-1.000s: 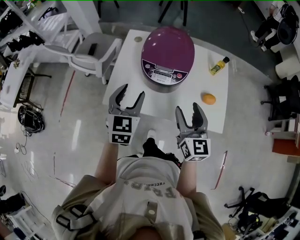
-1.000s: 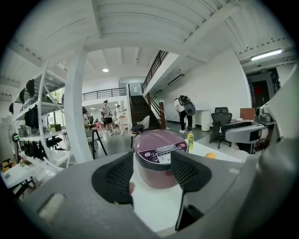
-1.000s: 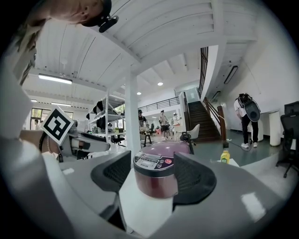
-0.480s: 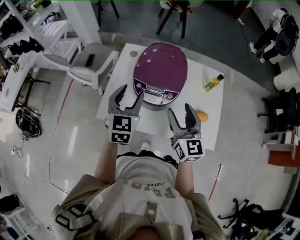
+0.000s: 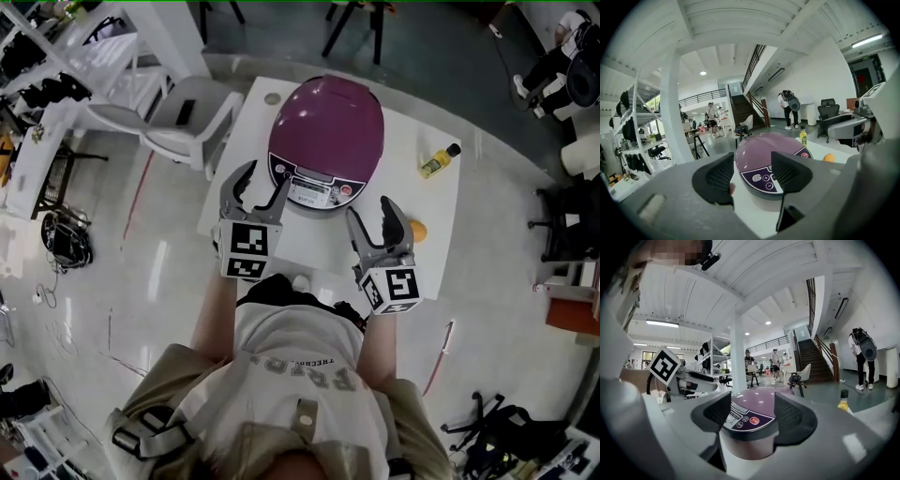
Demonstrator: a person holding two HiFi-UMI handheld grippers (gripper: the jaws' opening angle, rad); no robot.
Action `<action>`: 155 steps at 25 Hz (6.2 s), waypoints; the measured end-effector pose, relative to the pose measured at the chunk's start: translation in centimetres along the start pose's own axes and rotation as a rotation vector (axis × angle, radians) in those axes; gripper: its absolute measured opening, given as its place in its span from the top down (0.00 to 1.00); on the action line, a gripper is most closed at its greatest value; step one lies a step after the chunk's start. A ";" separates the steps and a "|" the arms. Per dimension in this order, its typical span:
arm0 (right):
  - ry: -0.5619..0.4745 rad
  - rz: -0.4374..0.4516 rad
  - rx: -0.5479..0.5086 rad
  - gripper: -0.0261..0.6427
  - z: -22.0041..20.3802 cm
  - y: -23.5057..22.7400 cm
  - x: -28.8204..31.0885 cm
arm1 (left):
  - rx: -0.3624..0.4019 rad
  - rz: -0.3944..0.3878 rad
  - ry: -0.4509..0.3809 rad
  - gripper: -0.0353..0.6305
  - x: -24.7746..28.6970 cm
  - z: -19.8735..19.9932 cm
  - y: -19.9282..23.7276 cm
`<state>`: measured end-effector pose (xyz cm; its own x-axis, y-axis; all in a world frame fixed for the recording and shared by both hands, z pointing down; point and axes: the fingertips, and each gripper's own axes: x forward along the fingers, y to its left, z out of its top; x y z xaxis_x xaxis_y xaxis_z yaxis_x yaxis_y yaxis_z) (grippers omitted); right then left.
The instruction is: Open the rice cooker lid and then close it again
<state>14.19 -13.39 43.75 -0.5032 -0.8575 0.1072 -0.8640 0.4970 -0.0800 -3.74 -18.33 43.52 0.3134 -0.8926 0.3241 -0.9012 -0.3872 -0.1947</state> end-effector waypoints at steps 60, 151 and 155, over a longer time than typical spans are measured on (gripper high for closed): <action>0.701 0.442 -0.718 0.37 -10.6 8.6 7.1 | 1.043 -0.560 0.255 0.32 4.6 -8.9 -8.6; 0.605 0.424 -0.867 0.30 -12.3 7.4 8.3 | 1.007 -0.514 0.329 0.28 5.7 -9.1 -9.2; 0.573 0.423 -0.799 0.30 -11.8 7.5 8.5 | 0.974 -0.512 0.315 0.28 6.0 -9.0 -9.2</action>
<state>3.24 -15.34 55.77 -0.5169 -0.5085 0.6887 -0.2727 0.8604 0.4305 3.76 -18.04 55.58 0.3644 -0.5339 0.7630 -0.0314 -0.8259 -0.5629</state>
